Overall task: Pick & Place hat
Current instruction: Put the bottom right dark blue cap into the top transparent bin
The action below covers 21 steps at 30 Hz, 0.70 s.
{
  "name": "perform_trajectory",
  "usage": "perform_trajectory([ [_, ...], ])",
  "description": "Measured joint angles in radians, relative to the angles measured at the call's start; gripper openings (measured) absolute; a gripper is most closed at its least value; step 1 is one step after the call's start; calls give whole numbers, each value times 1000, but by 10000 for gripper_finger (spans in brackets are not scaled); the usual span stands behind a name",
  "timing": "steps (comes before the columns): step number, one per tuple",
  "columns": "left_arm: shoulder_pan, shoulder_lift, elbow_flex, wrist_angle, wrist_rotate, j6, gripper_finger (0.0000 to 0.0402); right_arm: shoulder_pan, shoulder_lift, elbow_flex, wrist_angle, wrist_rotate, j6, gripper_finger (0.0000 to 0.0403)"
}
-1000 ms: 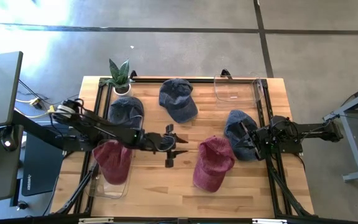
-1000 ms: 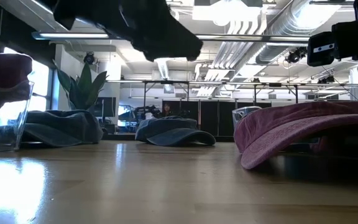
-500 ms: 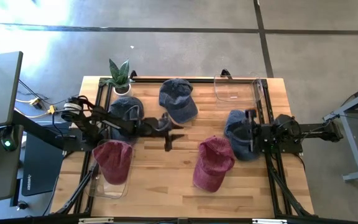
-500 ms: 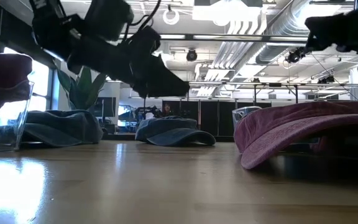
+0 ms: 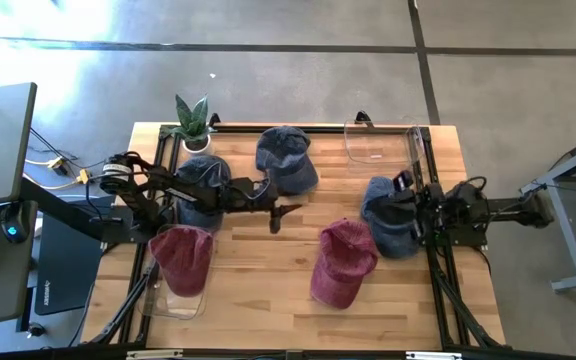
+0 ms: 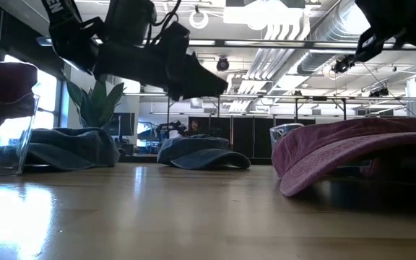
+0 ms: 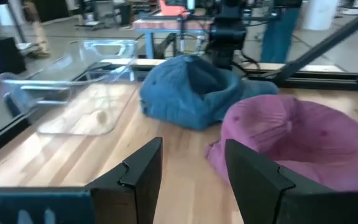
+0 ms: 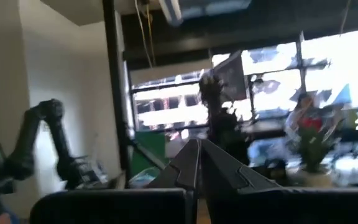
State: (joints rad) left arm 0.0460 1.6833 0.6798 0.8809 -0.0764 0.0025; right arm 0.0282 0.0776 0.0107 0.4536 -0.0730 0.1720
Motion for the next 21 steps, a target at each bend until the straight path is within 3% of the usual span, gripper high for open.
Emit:
perform_trajectory([
  [4, 0, 0, 7, 0, 33, 12, 170, 0, 63, 47, -62, 15, 75, 12],
  [10, 0, 0, 7, -9, 33, 47, 170, -11, 246, 227, -308, 14, 100, 26],
  [21, 0, 0, 7, -19, 33, 72, 170, -94, 753, 816, -1167, 167, 6, 186],
])
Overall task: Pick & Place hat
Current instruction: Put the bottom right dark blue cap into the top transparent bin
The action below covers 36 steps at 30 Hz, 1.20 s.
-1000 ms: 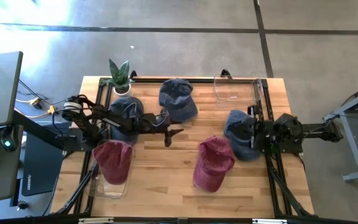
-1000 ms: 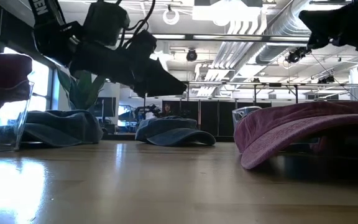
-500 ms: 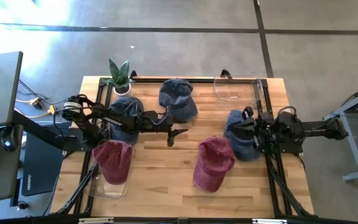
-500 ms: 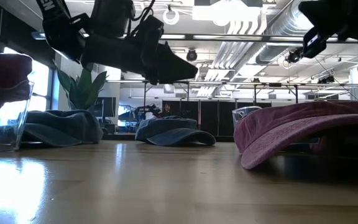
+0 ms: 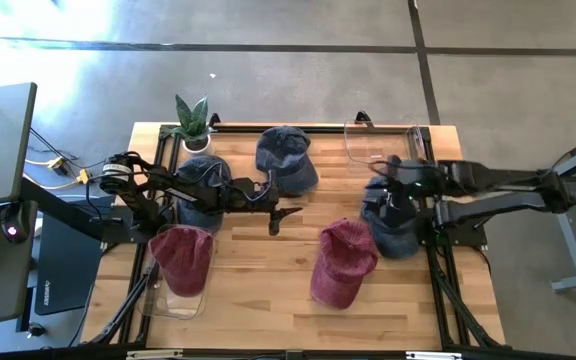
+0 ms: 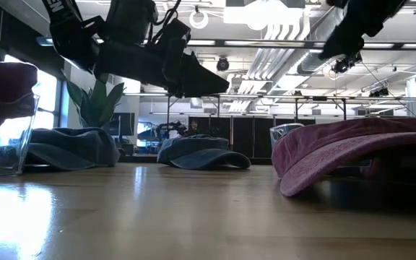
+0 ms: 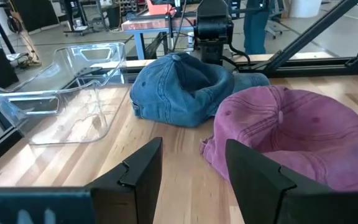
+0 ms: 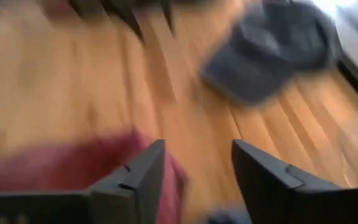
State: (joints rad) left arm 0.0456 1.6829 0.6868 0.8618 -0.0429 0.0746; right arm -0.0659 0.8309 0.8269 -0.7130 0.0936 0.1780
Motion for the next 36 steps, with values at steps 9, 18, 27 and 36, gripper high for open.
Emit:
perform_trajectory([
  [9, -16, 0, 0, -42, 13, -8, 170, -93, 323, 213, -549, 31, -145, 249],
  [18, -50, 0, 0, -57, 30, 1, 170, -218, 480, 71, -565, 127, -384, 243],
  [27, -48, 0, 0, -72, 35, 0, 170, -284, 506, 41, -459, 0, -513, 167],
  [36, -48, 0, 0, -79, 35, -4, 170, -256, 469, 137, -536, 78, -375, 36],
])
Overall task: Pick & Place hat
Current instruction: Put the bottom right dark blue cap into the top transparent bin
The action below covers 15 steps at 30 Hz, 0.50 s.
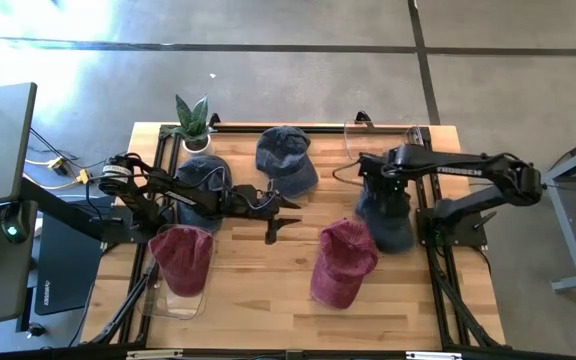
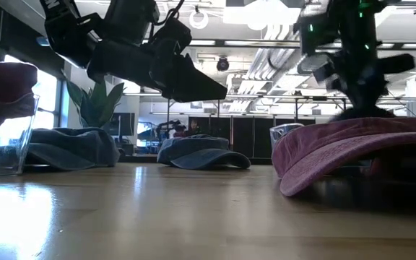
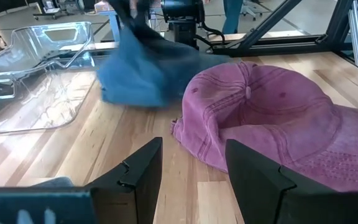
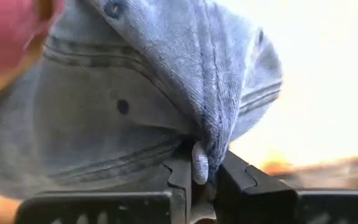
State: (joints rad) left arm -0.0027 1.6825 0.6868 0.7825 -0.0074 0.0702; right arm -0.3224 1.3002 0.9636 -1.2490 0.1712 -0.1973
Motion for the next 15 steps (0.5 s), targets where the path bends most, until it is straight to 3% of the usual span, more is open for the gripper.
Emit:
perform_trajectory([
  [7, 0, 0, 0, 0, 1, -3, 170, 142, -59, 271, -124, 395, 192, 20],
  [11, -6, 0, 0, -1, 0, -7, 170, 254, -68, 296, -135, 333, 306, 18],
  [15, -20, 0, 0, -5, 2, -3, 170, 374, -58, 162, -34, 208, 390, 17],
])
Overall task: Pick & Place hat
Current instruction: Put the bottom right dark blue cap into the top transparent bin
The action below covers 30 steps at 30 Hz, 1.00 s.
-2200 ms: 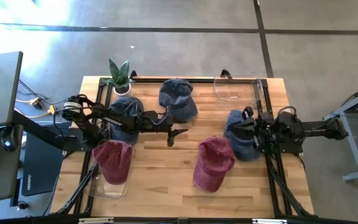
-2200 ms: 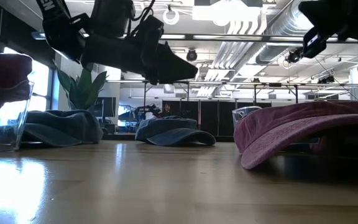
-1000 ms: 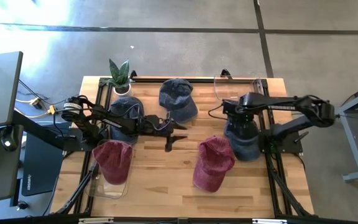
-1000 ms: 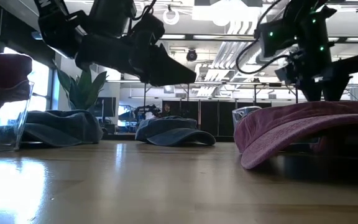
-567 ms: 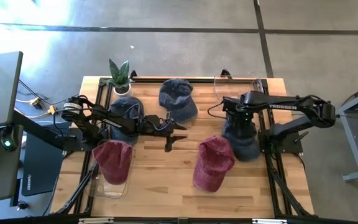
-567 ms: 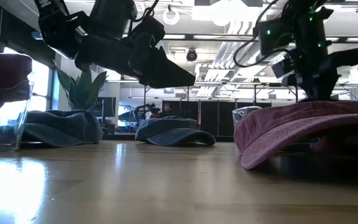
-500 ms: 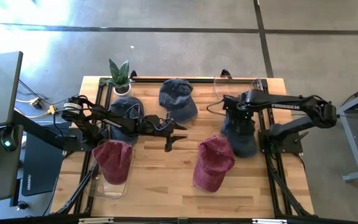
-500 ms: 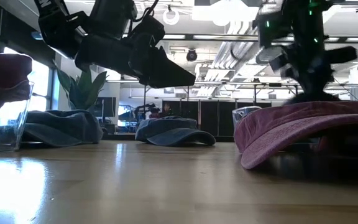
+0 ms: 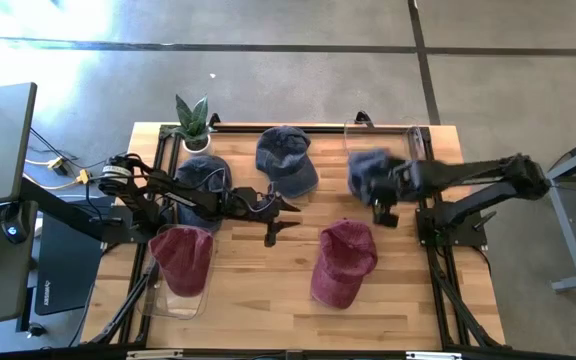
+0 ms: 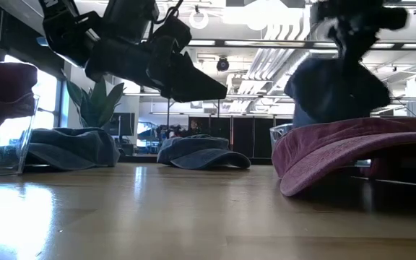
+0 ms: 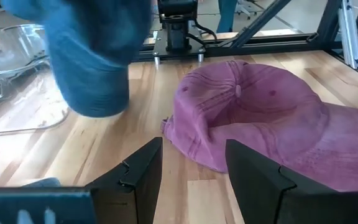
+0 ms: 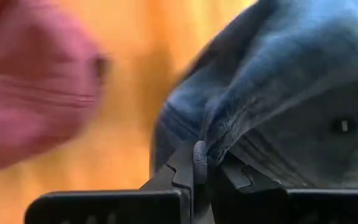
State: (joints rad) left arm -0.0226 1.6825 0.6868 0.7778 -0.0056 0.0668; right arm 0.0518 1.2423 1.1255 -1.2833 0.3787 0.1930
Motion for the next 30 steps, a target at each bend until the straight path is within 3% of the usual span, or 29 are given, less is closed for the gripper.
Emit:
perform_trajectory([
  [5, -20, 0, 0, 2, 2, 9, 170, 121, 1, -228, 272, -194, 88, 30],
  [10, -25, 0, 0, 5, 0, 15, 170, 182, 1, -327, 388, -296, 149, 38],
  [16, -25, 0, 0, 5, 1, 8, 170, 188, 1, -322, 375, -281, 151, 64],
  [25, -25, 0, 0, -5, 2, -11, 170, 195, -1, -197, 315, -256, 112, 196],
  [30, -25, 0, 0, -27, 12, -11, 170, 264, 0, -241, 285, -217, 55, 227],
])
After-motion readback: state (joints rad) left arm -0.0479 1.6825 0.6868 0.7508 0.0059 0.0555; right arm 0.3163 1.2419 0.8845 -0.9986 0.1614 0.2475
